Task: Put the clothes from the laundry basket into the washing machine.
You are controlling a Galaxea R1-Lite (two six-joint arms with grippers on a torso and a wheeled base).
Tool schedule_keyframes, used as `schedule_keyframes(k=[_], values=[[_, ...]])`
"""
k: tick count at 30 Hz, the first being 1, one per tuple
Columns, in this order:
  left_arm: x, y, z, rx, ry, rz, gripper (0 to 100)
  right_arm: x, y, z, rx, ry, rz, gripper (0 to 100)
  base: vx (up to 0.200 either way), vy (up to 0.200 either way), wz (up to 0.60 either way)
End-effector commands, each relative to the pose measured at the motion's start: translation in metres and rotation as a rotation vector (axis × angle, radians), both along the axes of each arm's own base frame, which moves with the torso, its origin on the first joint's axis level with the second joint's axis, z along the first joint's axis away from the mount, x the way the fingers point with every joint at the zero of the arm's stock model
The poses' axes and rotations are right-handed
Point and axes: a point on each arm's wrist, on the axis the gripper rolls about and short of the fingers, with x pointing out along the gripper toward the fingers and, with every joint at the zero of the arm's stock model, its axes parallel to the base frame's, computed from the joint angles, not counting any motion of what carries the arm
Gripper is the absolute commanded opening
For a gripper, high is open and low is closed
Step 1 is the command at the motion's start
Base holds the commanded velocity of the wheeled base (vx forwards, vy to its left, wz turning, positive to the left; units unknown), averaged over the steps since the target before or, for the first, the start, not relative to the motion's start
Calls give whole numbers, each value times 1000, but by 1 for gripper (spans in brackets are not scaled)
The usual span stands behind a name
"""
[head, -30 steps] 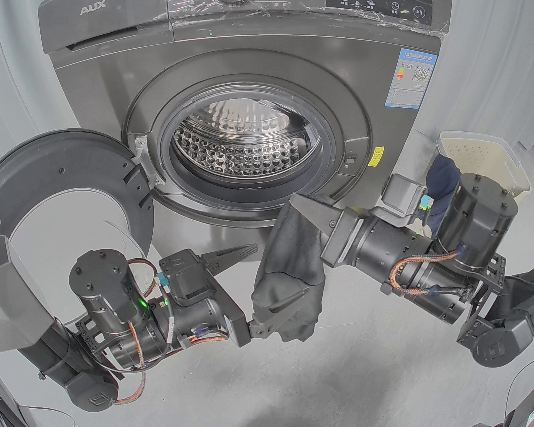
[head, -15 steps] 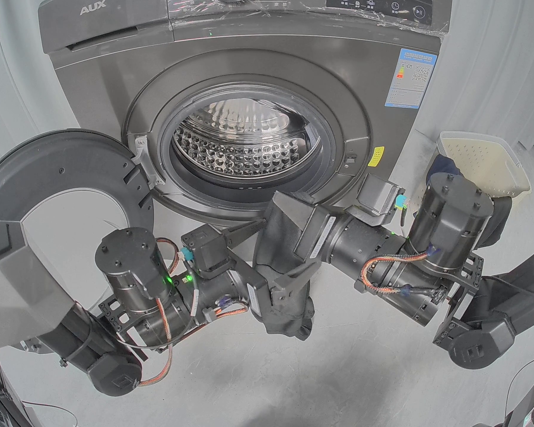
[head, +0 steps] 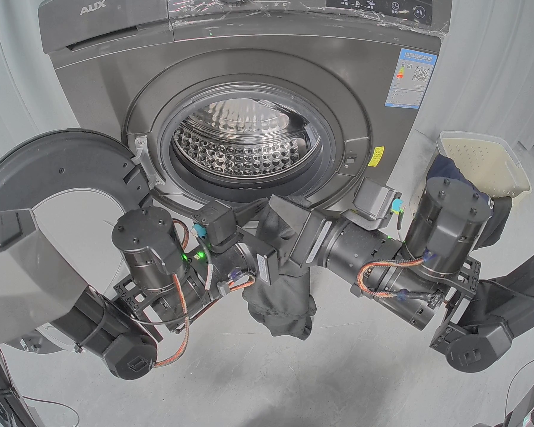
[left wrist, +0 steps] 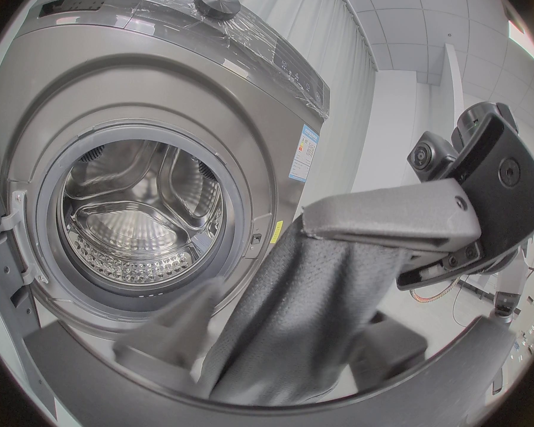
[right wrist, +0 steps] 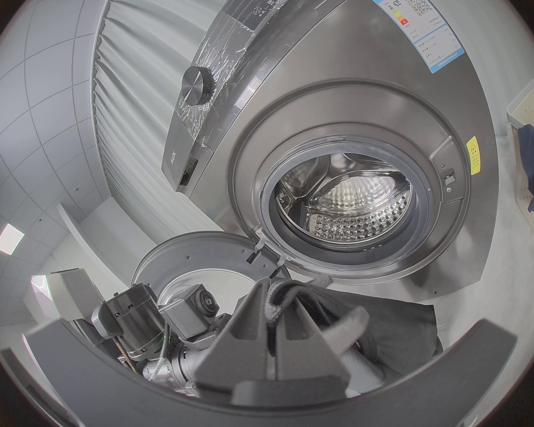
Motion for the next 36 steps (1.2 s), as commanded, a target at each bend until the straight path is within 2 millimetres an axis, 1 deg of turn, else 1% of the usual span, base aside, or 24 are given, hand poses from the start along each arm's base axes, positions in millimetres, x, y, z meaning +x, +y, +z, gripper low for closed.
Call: schedule_keyframes(k=[1, 6, 10, 11, 13, 14, 16, 18, 21, 22, 23, 24, 25, 27, 29, 31, 33, 36], values=[[-1, 1, -1, 10, 5, 0, 0, 0, 0, 0, 0, 0, 1, 0, 0, 0, 0], [-5, 4, 1, 26, -1, -2, 0, 0, 1, -1, 2, 1, 1, 0, 0, 0, 0], [-20, 16, 7, 37, -6, -47, 0, 0, 0, 0, 7, 2, 2, 0, 0, 0, 0], [-20, 16, 7, 37, -6, -47, 0, 0, 0, 0, 7, 2, 2, 0, 0, 0, 0], [-26, 29, 13, 37, -18, -77, 0, -5, -1, -2, 5, 4, 13, 0, 0, 0, 0], [-26, 34, 16, 37, -24, -83, 0, -7, -1, -1, 9, -2, 17, 100, 0, 0, 0], [-27, 45, 24, 29, -50, -95, 0, -15, -5, -2, 4, -7, 36, 100, 0, 0, 0], [-27, 55, 31, 20, -66, -112, 0, -31, -19, -4, -29, -4, 58, 100, 0, 0, 0], [-31, 70, 45, 10, -94, -137, 0, -49, -48, -14, -124, -27, 113, 100, 0, 0, 0], [-32, 72, 47, 10, -95, -137, 0, -53, -53, -15, -140, -37, 124, 100, 0, 0, 0], [-34, 78, 52, 3, -94, -145, 0, -56, -68, -19, -175, -48, 125, 100, 0, 0, 0], [-34, 78, 51, 3, -91, -145, 0, -56, -69, -19, -177, -50, 123, 100, 0, 0, 0], [-37, 82, 58, -17, -94, -159, 0, -54, -85, -20, -195, -58, 102, 100, 0, 0, 0], [-40, 83, 62, -35, -94, -169, 0, -54, -95, -22, -204, -56, 104, 100, 0, 0, 0], [-45, 83, 70, -61, -106, -187, 0, -52, -105, -31, -230, -27, 118, 100, 0, 0, 0], [-47, 83, 73, -70, -113, -191, 0, -48, -110, -37, -248, -10, 101, 100, 0, 0, 0], [-51, 83, 76, -75, -122, -201, 0, -39, -110, -46, -282, 12, 86, 100, 0, 0, 0], [-57, 84, 82, -100, -125, -225, 0, -18, -108, -61, -326, 40, 48, 100, 0, 0, 0]])
